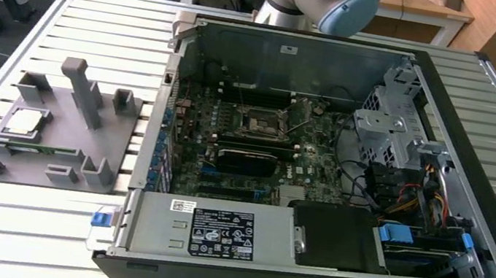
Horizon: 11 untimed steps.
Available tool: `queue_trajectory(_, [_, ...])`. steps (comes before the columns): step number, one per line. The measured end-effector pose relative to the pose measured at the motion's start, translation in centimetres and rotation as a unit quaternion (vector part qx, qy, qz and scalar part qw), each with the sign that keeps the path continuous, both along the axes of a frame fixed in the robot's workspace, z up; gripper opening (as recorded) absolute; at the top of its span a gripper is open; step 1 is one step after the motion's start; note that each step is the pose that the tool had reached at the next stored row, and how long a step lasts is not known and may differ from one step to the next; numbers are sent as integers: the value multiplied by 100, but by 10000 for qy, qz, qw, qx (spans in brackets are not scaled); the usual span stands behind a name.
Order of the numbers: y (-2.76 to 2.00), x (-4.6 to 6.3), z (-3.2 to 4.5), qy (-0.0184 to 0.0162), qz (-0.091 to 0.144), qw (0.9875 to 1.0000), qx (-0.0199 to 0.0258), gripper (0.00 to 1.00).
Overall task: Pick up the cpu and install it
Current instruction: 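Reach for the cpu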
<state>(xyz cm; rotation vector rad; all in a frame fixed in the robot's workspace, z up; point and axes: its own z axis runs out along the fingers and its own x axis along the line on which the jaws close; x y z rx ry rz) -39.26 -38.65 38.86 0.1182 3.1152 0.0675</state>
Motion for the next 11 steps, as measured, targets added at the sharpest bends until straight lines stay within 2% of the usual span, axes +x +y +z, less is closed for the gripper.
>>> queue_trajectory(6, [0,-78,-4,4,0,10000,0,11])
queue_trajectory(11, [1,-190,-10,9,0,10000,0,11])
